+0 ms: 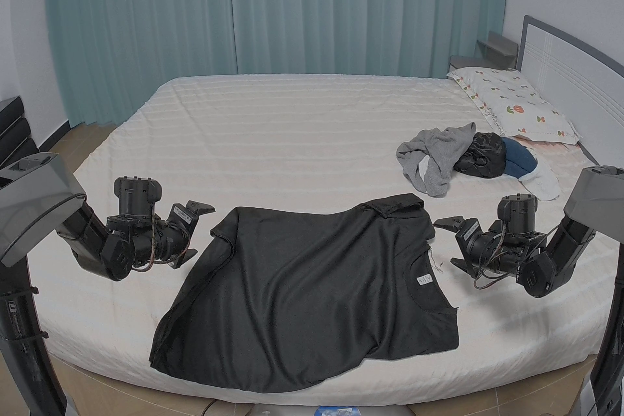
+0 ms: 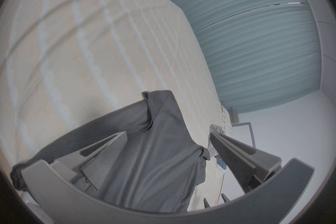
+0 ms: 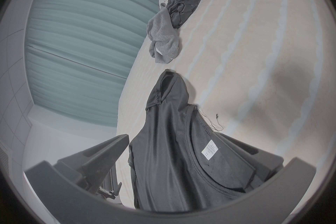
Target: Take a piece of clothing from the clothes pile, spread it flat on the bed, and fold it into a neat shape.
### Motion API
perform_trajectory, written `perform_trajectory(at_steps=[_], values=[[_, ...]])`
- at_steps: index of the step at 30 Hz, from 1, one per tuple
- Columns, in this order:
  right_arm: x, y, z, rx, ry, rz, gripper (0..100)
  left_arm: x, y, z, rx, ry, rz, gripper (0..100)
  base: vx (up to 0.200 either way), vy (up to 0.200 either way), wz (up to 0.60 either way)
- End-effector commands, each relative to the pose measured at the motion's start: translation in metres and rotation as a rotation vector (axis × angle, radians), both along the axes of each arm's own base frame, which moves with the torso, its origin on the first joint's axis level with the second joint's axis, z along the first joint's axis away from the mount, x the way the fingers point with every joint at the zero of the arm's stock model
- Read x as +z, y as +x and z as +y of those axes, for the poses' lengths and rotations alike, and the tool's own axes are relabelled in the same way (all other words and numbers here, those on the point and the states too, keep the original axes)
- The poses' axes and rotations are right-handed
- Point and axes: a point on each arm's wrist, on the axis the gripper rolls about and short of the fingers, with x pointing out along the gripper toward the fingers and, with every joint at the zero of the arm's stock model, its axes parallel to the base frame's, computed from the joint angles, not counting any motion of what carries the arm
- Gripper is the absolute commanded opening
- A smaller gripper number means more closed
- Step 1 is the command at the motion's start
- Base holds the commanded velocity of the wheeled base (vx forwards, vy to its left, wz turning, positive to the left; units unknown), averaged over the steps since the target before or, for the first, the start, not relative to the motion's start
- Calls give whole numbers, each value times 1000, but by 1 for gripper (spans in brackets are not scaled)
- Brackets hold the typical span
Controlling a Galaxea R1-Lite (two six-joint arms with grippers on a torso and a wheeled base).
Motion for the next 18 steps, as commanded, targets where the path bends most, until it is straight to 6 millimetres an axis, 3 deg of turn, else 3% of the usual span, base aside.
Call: perform_trajectory(at_steps=[1, 7, 13, 15, 18], values=[[-2, 0, 0, 1, -1, 5, 100, -6, 11, -1, -5, 11, -4, 100, 0, 0, 0], [-3, -2, 4, 12, -2, 11, 100, -26, 34, -4, -49, 95, 8, 100, 0, 0, 0], [-4, -2, 4, 13, -3, 14, 100, -36, 68, -11, -16, 135, 51, 100, 0, 0, 0], [-4, -2, 4, 13, -3, 14, 100, -37, 70, -12, -15, 139, 52, 100, 0, 0, 0], [-3, -2, 4, 13, -3, 13, 100, -53, 86, -14, -26, 201, 45, 100, 0, 0, 0]])
